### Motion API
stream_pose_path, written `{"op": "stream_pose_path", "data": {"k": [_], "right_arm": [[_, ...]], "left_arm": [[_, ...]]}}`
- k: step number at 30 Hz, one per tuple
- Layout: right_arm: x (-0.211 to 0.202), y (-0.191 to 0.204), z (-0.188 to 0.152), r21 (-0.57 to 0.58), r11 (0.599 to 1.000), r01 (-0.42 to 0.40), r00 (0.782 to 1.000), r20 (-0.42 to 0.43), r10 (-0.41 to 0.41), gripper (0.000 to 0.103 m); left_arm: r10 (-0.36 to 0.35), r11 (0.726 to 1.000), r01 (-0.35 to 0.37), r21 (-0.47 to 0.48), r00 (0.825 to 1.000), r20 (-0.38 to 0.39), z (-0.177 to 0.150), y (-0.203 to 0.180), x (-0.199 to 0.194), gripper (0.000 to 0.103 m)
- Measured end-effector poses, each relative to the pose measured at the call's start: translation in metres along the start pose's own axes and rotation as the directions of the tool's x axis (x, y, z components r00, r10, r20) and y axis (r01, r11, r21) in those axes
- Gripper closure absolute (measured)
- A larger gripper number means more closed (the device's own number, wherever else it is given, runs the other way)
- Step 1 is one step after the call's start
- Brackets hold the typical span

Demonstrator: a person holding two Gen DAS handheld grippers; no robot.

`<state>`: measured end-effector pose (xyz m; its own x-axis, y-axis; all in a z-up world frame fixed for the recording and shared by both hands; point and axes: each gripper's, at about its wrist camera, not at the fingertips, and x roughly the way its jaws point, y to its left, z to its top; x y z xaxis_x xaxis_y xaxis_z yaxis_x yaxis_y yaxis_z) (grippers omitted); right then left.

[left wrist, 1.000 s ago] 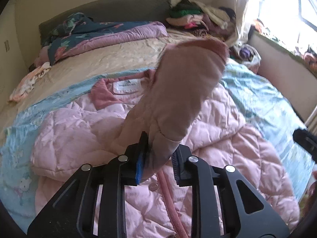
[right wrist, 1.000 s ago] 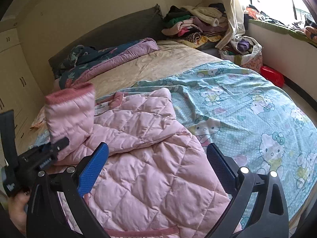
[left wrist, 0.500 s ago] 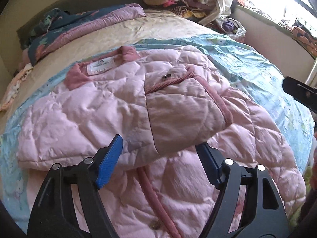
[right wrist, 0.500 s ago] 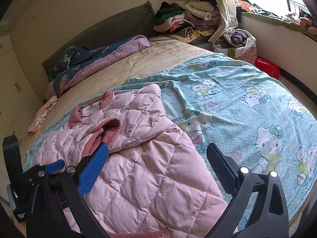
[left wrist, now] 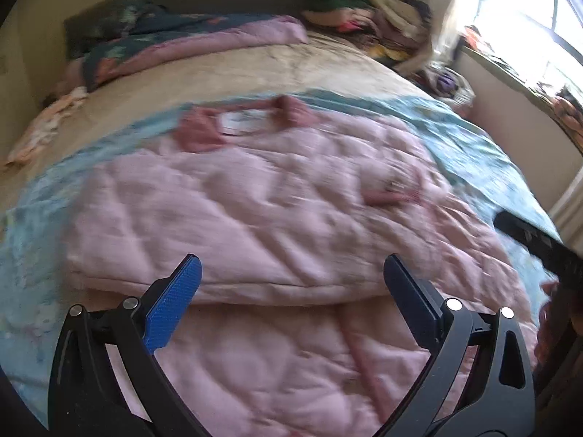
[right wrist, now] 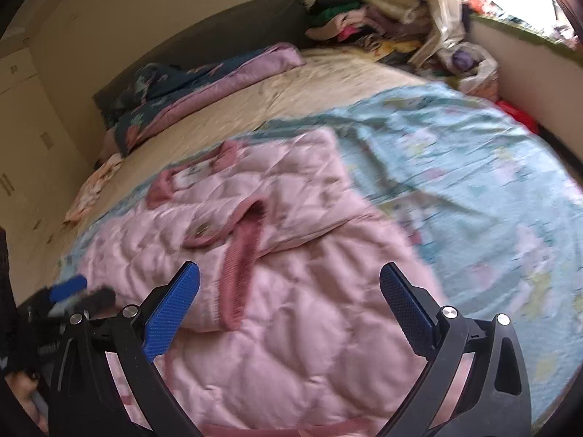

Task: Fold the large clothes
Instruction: 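Close the right tool on the ribbed pink cuff trim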

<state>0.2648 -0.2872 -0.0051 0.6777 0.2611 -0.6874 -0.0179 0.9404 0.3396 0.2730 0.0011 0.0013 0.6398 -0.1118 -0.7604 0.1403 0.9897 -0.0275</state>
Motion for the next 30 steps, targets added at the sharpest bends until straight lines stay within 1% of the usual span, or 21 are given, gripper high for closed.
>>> {"op": "stream_pose_path", "data": {"k": [2,4,7,9,12,14,15,16,17,18,19,21,23,25,26,30], "right_arm": [[0.012,0.009,-0.004,0.003,1.0,-0.022,0.999,-0.035,0.022,0.004],[0.028,0.018,-0.009,0.009,0.999,-0.052,0.996,-0.074,0.052,0.004],[0.05,0.025,-0.014,0.042,0.995,-0.092,0.988,-0.118,0.096,0.004],[0.068,0.028,-0.02,0.078,0.992,-0.094,0.981,-0.162,0.106,0.004],[0.082,0.031,-0.025,0.089,0.991,-0.105,0.979,-0.165,0.118,0.005],[0.084,0.034,-0.027,0.086,0.99,-0.11,0.982,-0.145,0.122,0.017],[0.085,0.035,-0.027,0.082,0.99,-0.111,0.983,-0.138,0.121,0.032],[0.085,0.038,-0.028,0.068,0.99,-0.126,0.983,-0.129,0.134,0.054],[0.085,0.042,-0.028,0.052,0.988,-0.149,0.98,-0.123,0.154,0.059],[0.084,0.045,-0.028,0.034,0.987,-0.155,0.981,-0.116,0.158,0.072],[0.079,0.05,-0.027,0.008,0.986,-0.166,0.982,-0.096,0.166,0.082],[0.069,0.055,-0.021,-0.025,0.982,-0.189,0.981,-0.059,0.187,0.084],[0.051,0.067,-0.011,-0.094,0.976,-0.195,0.981,-0.002,0.196,0.085],[0.031,0.078,0.003,-0.163,0.966,-0.203,0.975,0.059,0.215,0.086],[0.024,0.083,0.009,-0.192,0.959,-0.208,0.971,0.074,0.225,0.086],[-0.004,0.106,0.04,-0.33,0.926,-0.185,0.96,0.141,0.242,0.087]], "left_arm": [[0.046,0.999,-0.046,-0.03,0.999,0.012,0.002,0.019,-0.005,0.01],[0.05,0.997,-0.049,-0.067,0.999,0.021,0.003,0.037,-0.01,0.01],[0.077,0.99,-0.071,-0.125,0.996,0.036,0.002,0.065,-0.019,0.01],[0.09,0.985,-0.084,-0.147,0.995,0.037,0.0,0.077,-0.023,0.01],[0.112,0.98,-0.103,-0.172,0.993,0.043,-0.004,0.093,-0.029,0.009],[0.121,0.974,-0.11,-0.197,0.992,0.047,-0.006,0.102,-0.031,0.01],[0.118,0.972,-0.105,-0.21,0.992,0.048,-0.006,0.106,-0.033,0.01],[0.114,0.97,-0.1,-0.222,0.992,0.05,-0.007,0.11,-0.033,0.01],[0.115,0.967,-0.1,-0.234,0.992,0.05,-0.008,0.114,-0.034,0.01],[0.122,0.965,-0.106,-0.241,0.991,0.049,-0.007,0.116,-0.034,0.01],[0.126,0.963,-0.111,-0.245,0.991,0.049,-0.007,0.118,-0.034,0.01],[0.124,0.962,-0.107,-0.252,0.991,0.052,-0.008,0.121,-0.036,0.01],[0.122,0.961,-0.103,-0.257,0.991,0.06,-0.007,0.122,-0.039,0.01],[0.127,0.96,-0.106,-0.259,0.99,0.066,-0.007,0.122,-0.042,0.01],[0.129,0.96,-0.107,-0.261,0.989,0.07,-0.006,0.124,-0.043,0.01],[0.124,0.958,-0.094,-0.272,0.988,0.097,-0.003,0.127,-0.05,0.01]]}}
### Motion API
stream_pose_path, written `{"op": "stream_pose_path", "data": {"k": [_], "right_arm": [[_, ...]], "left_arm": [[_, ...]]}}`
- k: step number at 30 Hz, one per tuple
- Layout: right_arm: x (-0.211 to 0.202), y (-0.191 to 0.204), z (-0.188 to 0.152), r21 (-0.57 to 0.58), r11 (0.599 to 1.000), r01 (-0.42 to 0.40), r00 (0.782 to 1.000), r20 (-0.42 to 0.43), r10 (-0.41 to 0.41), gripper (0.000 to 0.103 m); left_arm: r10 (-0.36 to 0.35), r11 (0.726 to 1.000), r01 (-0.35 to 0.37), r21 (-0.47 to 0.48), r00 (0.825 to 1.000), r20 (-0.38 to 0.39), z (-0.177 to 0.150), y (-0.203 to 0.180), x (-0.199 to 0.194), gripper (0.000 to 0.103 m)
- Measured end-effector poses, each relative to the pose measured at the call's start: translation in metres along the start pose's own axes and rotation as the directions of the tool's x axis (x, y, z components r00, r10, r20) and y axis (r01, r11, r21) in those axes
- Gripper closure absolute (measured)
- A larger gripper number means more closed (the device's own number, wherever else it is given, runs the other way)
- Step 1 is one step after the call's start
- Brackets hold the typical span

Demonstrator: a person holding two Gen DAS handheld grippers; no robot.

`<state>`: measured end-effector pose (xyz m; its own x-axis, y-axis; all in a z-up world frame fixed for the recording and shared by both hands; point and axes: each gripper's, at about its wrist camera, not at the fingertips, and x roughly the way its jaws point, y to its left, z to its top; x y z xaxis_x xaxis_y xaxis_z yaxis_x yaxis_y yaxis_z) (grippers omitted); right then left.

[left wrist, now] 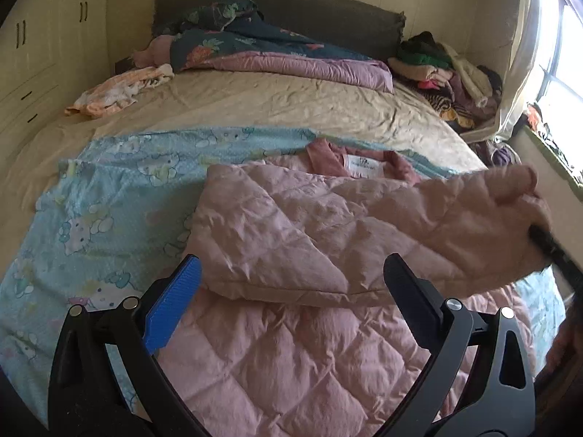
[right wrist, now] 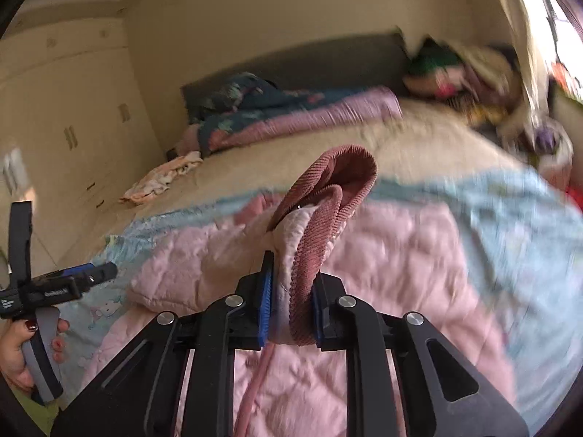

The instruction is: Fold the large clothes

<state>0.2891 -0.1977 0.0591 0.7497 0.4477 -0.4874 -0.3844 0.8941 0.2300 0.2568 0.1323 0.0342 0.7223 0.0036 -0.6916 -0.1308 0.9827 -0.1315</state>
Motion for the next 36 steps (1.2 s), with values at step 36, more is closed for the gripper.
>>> {"op": "stream_pose_path", "data": {"k": [36], "right_arm": [[0.056,-0.065,-0.016,0.0,0.976,0.217,0.968,-0.132,-0.215,0.062]], "left_arm": [[-0.011,0.998,0.019,0.052,0.988,-0.153,0.014,-0.036,0.1,0.01]]}}
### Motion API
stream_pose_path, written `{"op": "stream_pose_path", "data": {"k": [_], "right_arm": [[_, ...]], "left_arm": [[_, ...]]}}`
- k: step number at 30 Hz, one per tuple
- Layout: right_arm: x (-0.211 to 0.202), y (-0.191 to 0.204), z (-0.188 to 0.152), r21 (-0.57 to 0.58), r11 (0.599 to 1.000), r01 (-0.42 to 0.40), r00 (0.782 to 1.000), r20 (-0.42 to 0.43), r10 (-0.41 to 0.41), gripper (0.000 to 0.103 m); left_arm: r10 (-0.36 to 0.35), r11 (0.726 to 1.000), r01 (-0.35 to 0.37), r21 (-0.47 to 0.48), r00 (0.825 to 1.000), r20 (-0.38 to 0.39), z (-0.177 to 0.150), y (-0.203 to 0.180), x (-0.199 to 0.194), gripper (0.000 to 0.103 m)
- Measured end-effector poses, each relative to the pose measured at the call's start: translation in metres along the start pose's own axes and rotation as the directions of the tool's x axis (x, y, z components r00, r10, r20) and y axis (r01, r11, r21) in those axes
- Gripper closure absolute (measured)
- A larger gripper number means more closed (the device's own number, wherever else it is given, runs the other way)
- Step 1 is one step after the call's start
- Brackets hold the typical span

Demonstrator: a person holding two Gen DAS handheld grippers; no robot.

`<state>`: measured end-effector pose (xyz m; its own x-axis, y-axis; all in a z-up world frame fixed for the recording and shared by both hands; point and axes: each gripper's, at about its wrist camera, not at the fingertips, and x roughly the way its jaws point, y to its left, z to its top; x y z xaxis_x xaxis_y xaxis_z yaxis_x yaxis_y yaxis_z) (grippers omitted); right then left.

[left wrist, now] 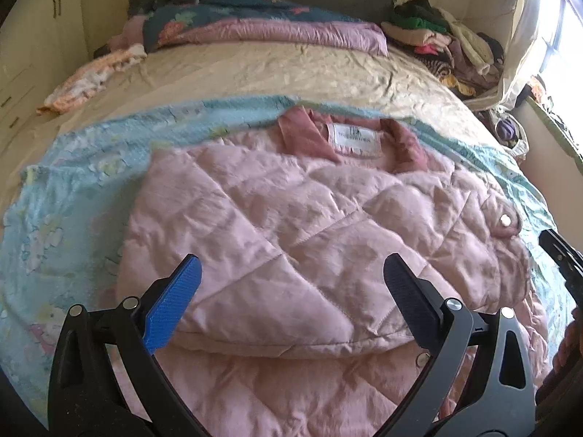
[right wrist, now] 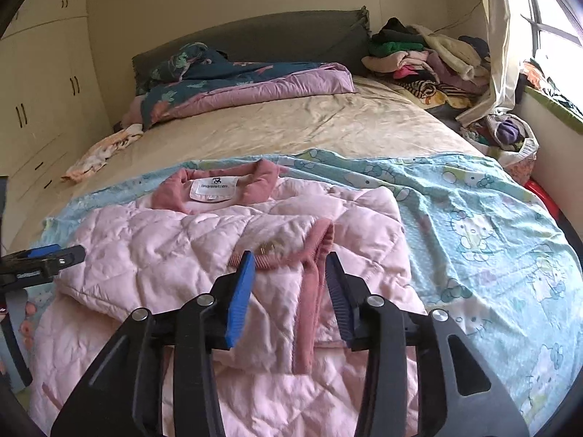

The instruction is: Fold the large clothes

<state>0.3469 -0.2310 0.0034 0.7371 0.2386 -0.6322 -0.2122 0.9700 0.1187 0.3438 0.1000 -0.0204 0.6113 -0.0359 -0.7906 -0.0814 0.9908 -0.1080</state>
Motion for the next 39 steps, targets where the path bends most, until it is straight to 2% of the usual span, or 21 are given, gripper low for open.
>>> {"op": "stream_pose_path", "data": {"k": [4,10,14,18,20,21,26,29,39], "right_arm": [[-0.002,0.01,-0.001,-0.018,0.999,-0.049,0.999,-0.017,0.049,0.05],[0.008,0.05,0.004,-0.105,0.987,-0.12,0.992,-0.06,0.114,0.039],[0.021,0.074,0.007,-0.161,0.978,-0.133,0.989,-0.085,0.121,0.031],[0.057,0.092,0.005,-0.207,0.968,-0.144,0.976,-0.192,0.105,0.03],[0.09,0.091,-0.005,-0.207,0.971,-0.116,0.954,-0.295,0.052,0.029],[0.105,0.088,-0.012,-0.192,0.975,-0.114,0.947,-0.316,0.049,0.026],[0.124,0.088,-0.027,-0.182,0.98,-0.074,0.957,-0.288,0.019,0.023],[0.127,0.084,-0.028,-0.164,0.983,-0.084,0.957,-0.29,0.033,0.023],[0.107,0.088,-0.039,-0.166,0.985,-0.039,0.972,-0.236,-0.001,0.021]], "left_arm": [[-0.002,1.0,0.001,-0.021,0.997,-0.073,-0.005,0.005,0.028,0.009],[-0.022,0.999,0.017,-0.051,0.995,-0.097,-0.01,0.021,0.051,0.008],[-0.037,0.997,0.03,-0.066,0.994,-0.104,-0.012,0.031,0.062,0.008],[-0.039,0.998,0.033,-0.061,0.994,-0.102,-0.012,0.032,0.063,0.008],[-0.037,0.998,0.031,-0.058,0.995,-0.097,-0.012,0.032,0.063,0.008],[-0.029,0.999,0.024,-0.048,0.995,-0.096,-0.013,0.031,0.063,0.008],[-0.006,1.0,0.005,-0.018,0.996,-0.094,-0.015,0.025,0.058,0.009],[0.001,1.0,-0.002,-0.014,0.996,-0.089,-0.017,0.023,0.049,0.009],[0.005,1.0,-0.006,-0.028,0.999,-0.033,-0.034,0.019,0.005,0.009]]}}
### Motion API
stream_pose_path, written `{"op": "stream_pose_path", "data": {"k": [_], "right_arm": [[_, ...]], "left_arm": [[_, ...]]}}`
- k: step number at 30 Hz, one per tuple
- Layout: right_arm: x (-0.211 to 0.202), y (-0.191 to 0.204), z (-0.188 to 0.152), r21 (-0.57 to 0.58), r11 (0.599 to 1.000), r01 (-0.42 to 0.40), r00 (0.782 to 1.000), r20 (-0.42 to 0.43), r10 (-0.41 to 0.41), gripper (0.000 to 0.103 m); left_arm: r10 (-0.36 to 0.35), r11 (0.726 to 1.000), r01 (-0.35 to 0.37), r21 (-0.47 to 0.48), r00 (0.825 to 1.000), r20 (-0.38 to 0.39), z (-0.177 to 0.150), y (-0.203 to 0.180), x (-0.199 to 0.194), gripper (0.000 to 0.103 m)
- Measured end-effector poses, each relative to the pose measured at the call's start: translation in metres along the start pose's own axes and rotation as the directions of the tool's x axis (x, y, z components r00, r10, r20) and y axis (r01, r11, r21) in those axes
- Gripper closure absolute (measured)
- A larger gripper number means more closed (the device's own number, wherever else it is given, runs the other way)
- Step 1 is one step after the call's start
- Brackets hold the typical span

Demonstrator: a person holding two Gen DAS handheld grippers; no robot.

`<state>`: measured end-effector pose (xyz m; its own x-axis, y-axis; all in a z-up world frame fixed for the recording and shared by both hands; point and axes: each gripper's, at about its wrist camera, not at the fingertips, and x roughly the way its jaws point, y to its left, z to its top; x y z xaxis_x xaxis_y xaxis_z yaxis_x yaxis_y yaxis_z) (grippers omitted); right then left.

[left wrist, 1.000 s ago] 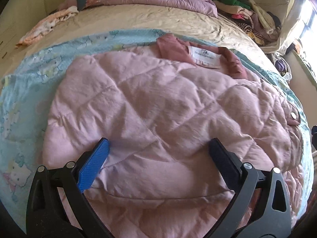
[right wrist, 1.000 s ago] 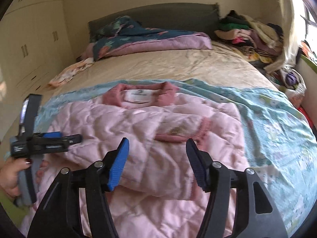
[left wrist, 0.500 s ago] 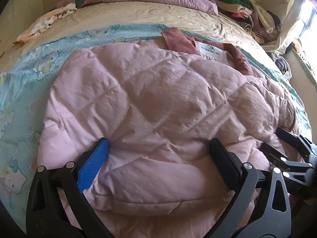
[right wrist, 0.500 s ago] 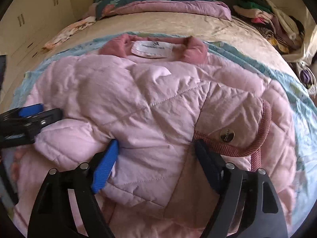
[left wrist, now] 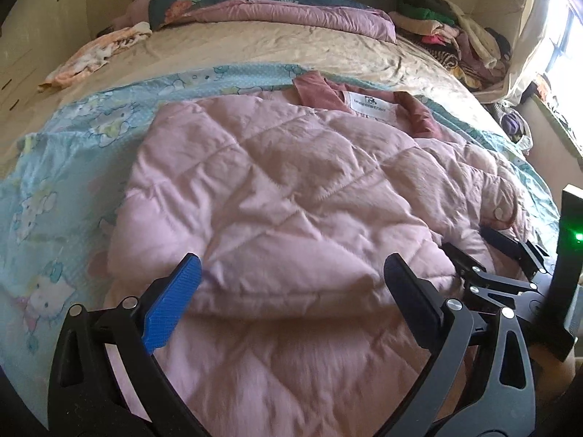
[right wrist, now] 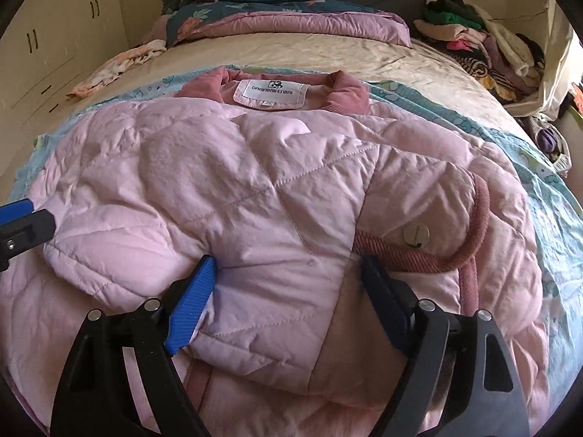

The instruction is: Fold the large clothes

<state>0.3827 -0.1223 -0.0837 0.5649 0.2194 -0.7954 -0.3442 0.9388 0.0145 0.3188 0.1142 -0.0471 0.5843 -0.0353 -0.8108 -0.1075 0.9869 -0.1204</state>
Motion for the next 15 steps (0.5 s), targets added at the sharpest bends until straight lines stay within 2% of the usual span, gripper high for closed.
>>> {"op": "stream_pose_path", "data": {"k": [15], "right_arm": [[-0.034,0.001,-0.03,0.059,0.998,-0.002,1.0,-0.006,0.002,0.02]], "left_arm": [[-0.024,0.999,0.025,-0.034,0.999,0.033,-0.027,-0.001,-0.039,0.009]]}}
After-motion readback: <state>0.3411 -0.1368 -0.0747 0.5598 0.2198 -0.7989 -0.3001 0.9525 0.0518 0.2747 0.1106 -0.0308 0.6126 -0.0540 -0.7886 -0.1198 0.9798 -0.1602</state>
